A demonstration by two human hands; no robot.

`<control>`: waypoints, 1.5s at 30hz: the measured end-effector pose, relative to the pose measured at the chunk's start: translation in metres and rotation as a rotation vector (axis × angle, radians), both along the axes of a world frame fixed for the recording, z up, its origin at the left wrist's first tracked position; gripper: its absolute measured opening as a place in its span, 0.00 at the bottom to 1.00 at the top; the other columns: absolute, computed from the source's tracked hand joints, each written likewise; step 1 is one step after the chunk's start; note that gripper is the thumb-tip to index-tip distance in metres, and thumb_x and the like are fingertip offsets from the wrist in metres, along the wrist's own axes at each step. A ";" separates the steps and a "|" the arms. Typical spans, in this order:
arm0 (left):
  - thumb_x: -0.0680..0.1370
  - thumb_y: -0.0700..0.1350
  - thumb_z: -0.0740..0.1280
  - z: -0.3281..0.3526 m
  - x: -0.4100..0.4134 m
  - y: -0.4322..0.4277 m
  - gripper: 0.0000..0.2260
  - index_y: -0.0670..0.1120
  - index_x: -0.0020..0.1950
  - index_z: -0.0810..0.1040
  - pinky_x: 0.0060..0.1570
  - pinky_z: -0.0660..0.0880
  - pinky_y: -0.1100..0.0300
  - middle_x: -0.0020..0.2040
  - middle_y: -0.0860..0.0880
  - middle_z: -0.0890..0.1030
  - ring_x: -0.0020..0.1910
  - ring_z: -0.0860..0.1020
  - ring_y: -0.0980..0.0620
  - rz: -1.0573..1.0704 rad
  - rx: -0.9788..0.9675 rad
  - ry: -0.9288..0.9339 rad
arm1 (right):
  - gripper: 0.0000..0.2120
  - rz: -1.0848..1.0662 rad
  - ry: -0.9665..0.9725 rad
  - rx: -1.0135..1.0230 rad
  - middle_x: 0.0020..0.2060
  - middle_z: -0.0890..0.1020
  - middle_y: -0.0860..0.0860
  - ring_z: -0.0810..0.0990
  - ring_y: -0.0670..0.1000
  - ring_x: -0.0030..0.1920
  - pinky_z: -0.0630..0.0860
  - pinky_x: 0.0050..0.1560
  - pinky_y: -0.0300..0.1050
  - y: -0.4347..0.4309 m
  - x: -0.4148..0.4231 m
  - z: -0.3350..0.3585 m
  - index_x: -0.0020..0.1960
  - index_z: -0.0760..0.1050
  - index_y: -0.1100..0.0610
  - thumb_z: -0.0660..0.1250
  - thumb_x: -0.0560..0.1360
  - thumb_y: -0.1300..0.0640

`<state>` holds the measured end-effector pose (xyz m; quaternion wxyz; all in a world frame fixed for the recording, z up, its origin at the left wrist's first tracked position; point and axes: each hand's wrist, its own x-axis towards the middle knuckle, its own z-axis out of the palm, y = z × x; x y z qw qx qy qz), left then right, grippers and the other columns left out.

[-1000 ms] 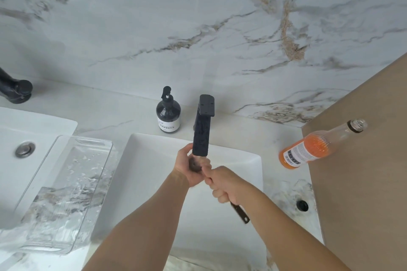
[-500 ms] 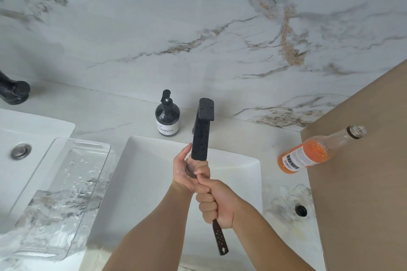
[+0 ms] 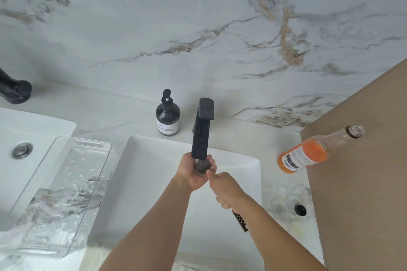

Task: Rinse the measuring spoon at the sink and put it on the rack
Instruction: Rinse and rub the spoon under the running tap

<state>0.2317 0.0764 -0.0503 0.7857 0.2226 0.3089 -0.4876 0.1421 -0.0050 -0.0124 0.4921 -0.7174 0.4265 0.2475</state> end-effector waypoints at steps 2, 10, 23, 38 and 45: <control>0.78 0.33 0.59 0.004 -0.008 -0.002 0.07 0.40 0.43 0.74 0.36 0.78 0.57 0.41 0.41 0.77 0.37 0.78 0.45 0.031 0.010 -0.051 | 0.23 0.139 -0.053 -0.217 0.28 0.70 0.48 0.69 0.48 0.26 0.63 0.26 0.41 0.002 -0.002 -0.005 0.32 0.65 0.54 0.53 0.81 0.42; 0.78 0.34 0.67 -0.007 -0.021 0.016 0.04 0.35 0.46 0.81 0.40 0.83 0.55 0.46 0.36 0.84 0.42 0.86 0.41 -0.227 0.413 -0.713 | 0.24 -0.186 -0.197 0.112 0.19 0.61 0.45 0.58 0.48 0.20 0.56 0.25 0.42 0.026 -0.018 -0.020 0.31 0.62 0.54 0.53 0.82 0.43; 0.81 0.39 0.59 0.007 -0.014 0.060 0.10 0.41 0.53 0.79 0.37 0.77 0.56 0.40 0.46 0.81 0.34 0.77 0.49 -0.482 0.187 -0.561 | 0.11 -0.364 -0.338 0.500 0.45 0.82 0.66 0.84 0.63 0.45 0.84 0.48 0.52 0.024 -0.003 -0.005 0.54 0.77 0.73 0.61 0.82 0.65; 0.81 0.46 0.64 0.002 -0.021 0.096 0.13 0.40 0.39 0.77 0.22 0.66 0.63 0.29 0.46 0.75 0.20 0.70 0.51 -0.562 0.538 -0.809 | 0.05 -0.719 -0.526 0.810 0.45 0.77 0.62 0.82 0.57 0.49 0.82 0.52 0.49 0.028 0.041 -0.016 0.52 0.76 0.65 0.66 0.77 0.69; 0.76 0.50 0.70 0.002 0.009 0.103 0.11 0.48 0.36 0.83 0.22 0.62 0.65 0.27 0.53 0.75 0.23 0.65 0.51 -0.700 0.710 -1.014 | 0.09 -0.946 -0.738 0.864 0.51 0.85 0.59 0.85 0.53 0.52 0.81 0.53 0.44 0.019 0.041 -0.020 0.55 0.78 0.65 0.70 0.74 0.69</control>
